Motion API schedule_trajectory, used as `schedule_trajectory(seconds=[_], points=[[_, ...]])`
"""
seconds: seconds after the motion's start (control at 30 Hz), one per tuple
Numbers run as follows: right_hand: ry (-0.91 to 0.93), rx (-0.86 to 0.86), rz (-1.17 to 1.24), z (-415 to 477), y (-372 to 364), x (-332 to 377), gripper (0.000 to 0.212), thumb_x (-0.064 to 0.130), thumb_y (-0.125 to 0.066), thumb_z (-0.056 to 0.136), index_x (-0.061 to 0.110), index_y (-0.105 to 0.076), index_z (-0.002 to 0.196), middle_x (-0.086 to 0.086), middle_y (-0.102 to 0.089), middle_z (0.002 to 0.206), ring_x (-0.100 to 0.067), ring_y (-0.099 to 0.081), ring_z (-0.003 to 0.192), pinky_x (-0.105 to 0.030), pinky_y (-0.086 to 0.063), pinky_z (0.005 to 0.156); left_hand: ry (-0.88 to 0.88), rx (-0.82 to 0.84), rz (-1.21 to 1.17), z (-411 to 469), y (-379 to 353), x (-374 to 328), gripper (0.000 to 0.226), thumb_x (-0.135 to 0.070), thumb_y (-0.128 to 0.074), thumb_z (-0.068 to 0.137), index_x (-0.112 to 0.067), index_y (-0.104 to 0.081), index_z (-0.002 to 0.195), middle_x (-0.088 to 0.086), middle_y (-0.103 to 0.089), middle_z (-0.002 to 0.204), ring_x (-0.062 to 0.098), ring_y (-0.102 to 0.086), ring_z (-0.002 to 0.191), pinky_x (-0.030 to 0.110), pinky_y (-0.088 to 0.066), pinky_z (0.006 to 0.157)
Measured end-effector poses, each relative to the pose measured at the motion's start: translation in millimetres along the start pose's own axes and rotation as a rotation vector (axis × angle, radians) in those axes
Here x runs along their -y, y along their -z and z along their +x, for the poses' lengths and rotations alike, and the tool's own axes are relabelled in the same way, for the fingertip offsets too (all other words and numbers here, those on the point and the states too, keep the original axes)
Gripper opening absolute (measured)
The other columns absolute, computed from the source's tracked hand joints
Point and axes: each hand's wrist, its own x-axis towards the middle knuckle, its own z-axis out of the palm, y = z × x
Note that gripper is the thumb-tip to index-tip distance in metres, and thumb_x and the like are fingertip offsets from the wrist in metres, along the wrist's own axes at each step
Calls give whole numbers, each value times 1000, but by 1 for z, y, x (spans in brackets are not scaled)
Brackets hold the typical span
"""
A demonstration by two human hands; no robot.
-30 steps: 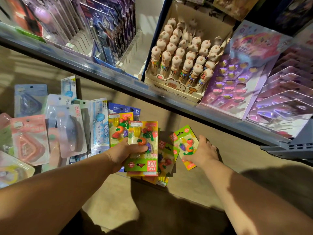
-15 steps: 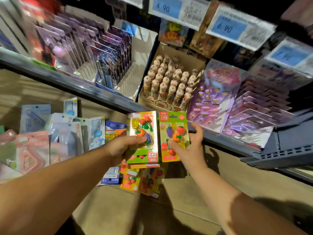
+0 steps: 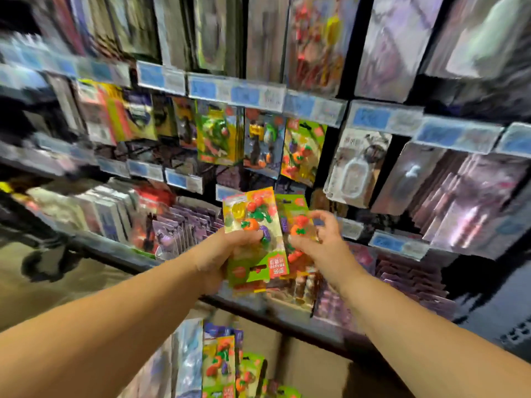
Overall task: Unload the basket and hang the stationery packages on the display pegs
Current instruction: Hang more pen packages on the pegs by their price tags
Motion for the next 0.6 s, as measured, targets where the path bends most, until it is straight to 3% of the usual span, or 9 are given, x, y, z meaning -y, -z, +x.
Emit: schedule_trajectory(seconds=[0.1, 0.13, 0.23, 0.37, 0.43, 0.53, 0.6], points=[[49, -28, 27, -7, 4, 21, 56, -3, -66, 86, 19, -36, 128, -10, -65, 107, -21, -64, 80, -23, -53, 56, -48, -26, -92, -13, -15, -14, 32, -23, -75, 63, -15, -67, 92, 3, -69, 71, 14, -63, 52, 18, -44, 48], [53, -40, 47, -11, 5, 24, 61, -3, -69, 84, 20, -36, 130, -7, -67, 104, -19, -64, 79, -23, -52, 57, -62, -26, -114, -17, -22, -15, 30, -19, -77, 63, -16, -66, 90, 1, -68, 69, 13, -60, 51, 17, -40, 47], [42, -79, 130, -24, 11, 28, 64, 1, -72, 74, 17, -45, 130, -2, -70, 92, -13, -67, 71, -24, -52, 58, -82, -52, -161, -24, -40, -15, 30, -24, -76, 68, -18, -71, 97, 7, -75, 94, 25, -67, 82, 34, -52, 73], [58, -88, 126, -30, 17, 40, 30, -4, -61, 88, 6, -60, 117, -2, -71, 82, -9, -67, 67, -21, -53, 60, -76, -110, -165, -29, -52, -24, 40, -26, -72, 71, -16, -68, 110, 12, -73, 112, 32, -69, 105, 55, -51, 96], [67, -142, 134, -30, 18, 43, 24, 3, -63, 90, 12, -62, 112, -2, -73, 89, -10, -69, 76, -22, -53, 66, -81, -137, -171, -27, -51, -30, 36, -24, -72, 75, -15, -68, 110, 12, -72, 114, 35, -67, 109, 58, -47, 99], [80, -215, 85, -30, 14, 43, 23, 18, -67, 91, 21, -60, 113, 0, -71, 107, -15, -67, 99, -37, -52, 91, -89, -168, -166, -24, -44, -35, 28, -23, -71, 82, -14, -68, 108, 13, -72, 113, 36, -67, 108, 60, -46, 100], [89, -238, 47, -27, 10, 47, 26, 25, -67, 91, 25, -56, 115, 1, -69, 113, -18, -64, 107, -44, -47, 100, -87, -167, -183, -21, -38, -37, 27, -23, -72, 82, -14, -69, 106, 16, -71, 114, 38, -67, 107, 59, -48, 97]])
